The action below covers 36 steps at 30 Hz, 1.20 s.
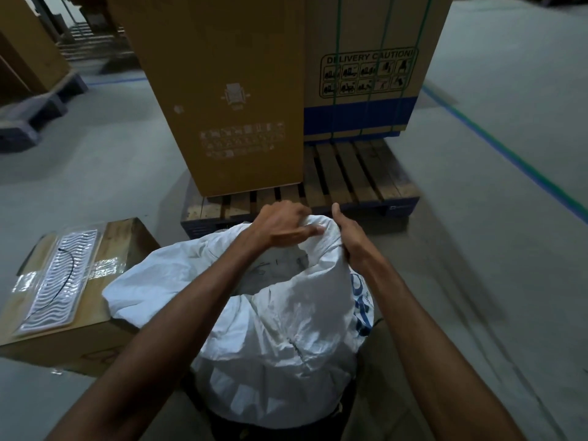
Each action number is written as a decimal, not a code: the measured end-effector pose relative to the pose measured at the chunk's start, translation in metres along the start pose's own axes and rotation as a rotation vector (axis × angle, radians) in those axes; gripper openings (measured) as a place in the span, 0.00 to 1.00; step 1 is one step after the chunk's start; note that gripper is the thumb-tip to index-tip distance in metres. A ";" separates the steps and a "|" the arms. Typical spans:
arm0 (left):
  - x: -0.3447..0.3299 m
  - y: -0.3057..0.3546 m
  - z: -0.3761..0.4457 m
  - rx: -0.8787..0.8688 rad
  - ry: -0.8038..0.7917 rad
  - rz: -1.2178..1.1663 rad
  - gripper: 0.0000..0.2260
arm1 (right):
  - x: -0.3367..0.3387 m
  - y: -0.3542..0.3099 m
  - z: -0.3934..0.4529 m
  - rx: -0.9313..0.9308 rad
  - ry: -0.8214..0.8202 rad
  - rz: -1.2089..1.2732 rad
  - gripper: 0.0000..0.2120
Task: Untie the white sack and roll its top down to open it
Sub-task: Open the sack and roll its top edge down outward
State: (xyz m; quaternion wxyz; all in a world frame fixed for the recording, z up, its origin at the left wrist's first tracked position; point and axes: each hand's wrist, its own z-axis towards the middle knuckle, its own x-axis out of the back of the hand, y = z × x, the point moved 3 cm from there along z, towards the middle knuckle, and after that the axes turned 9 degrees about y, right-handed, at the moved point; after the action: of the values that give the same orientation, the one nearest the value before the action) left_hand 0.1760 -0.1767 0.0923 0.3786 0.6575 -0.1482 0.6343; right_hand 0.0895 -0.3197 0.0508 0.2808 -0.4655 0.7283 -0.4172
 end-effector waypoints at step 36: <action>-0.031 0.053 -0.165 -0.306 0.636 0.172 0.08 | -0.044 0.066 -0.119 -0.270 0.170 0.514 0.25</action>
State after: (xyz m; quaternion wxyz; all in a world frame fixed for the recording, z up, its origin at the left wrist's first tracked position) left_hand 0.0167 -0.1080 0.0641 0.4451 0.3480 -0.1710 0.8072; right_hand -0.0165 -0.2244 0.0531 0.2507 -0.2624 0.8920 -0.2694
